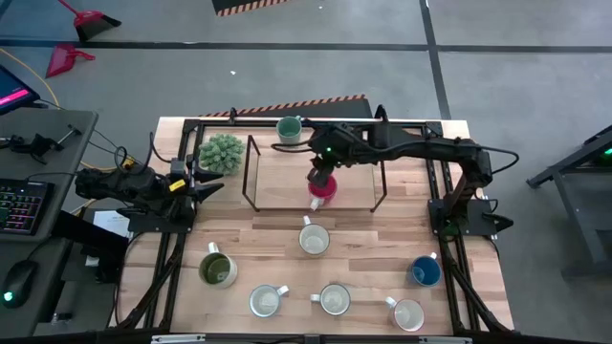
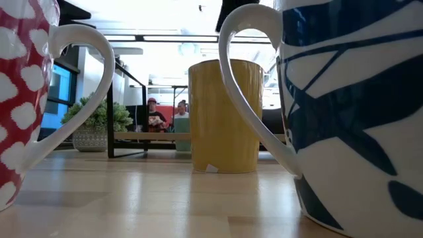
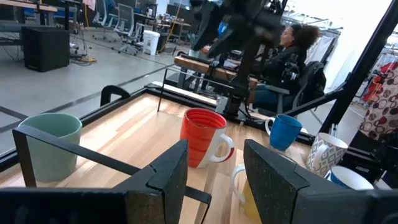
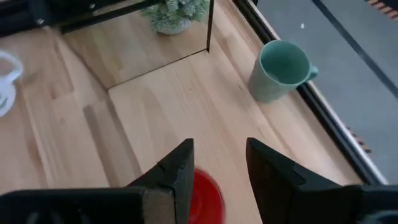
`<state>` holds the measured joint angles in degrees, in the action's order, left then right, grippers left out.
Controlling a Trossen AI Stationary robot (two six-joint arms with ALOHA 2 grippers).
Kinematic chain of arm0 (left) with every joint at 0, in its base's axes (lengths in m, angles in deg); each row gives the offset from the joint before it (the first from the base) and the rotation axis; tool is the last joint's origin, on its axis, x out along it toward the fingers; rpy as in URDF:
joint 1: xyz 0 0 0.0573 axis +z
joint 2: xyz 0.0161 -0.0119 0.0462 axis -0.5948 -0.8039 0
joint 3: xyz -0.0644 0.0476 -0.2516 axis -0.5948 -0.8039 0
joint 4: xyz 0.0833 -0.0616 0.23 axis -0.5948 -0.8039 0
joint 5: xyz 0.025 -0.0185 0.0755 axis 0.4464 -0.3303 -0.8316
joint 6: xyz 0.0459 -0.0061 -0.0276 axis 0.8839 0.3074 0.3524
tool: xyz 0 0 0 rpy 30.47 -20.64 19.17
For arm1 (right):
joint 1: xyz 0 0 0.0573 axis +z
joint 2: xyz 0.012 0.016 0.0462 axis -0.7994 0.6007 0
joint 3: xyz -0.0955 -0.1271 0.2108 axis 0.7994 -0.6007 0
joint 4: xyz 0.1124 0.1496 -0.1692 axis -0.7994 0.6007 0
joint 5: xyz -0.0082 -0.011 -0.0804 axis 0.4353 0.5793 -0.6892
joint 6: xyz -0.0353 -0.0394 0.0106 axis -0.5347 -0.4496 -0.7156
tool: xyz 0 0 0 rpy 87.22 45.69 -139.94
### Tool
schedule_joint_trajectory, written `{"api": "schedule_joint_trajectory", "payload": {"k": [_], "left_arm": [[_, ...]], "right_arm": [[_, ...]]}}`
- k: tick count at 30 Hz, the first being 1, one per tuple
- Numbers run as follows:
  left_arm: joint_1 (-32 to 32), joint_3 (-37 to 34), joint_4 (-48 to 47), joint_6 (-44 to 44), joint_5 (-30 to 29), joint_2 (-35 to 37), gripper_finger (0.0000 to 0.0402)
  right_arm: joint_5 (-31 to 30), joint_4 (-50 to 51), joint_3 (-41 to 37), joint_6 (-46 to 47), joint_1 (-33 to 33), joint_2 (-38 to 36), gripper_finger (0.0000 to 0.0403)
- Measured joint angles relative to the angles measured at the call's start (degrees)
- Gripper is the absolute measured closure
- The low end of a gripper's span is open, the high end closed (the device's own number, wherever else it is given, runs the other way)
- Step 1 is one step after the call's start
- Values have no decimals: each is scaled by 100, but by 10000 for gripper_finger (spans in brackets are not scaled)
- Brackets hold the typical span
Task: Place coffee mugs
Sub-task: Put the green mug on the shelf
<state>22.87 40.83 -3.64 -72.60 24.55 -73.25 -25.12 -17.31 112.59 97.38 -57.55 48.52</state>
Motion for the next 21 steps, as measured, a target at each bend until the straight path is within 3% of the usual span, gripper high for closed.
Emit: {"api": "schedule_joint_trajectory", "payload": {"k": [4, 11, 17, 21], "left_arm": [[-1, 0, -32, 0, 0, 0, 257], [-1, 0, -17, -7, -2, 0, 257], [0, 0, -2, -10, -22, 0, 257], [0, 0, 225, -13, -24, 0, 257]], "right_arm": [[-74, 1362, 443, -30, 143, -62, 279], [-951, 2933, 251, 825, 602, -691, 297], [-965, 2640, -1390, 1559, 1141, -2215, 321], [-917, 1876, -2748, 2044, 1473, -3477, 323]]}}
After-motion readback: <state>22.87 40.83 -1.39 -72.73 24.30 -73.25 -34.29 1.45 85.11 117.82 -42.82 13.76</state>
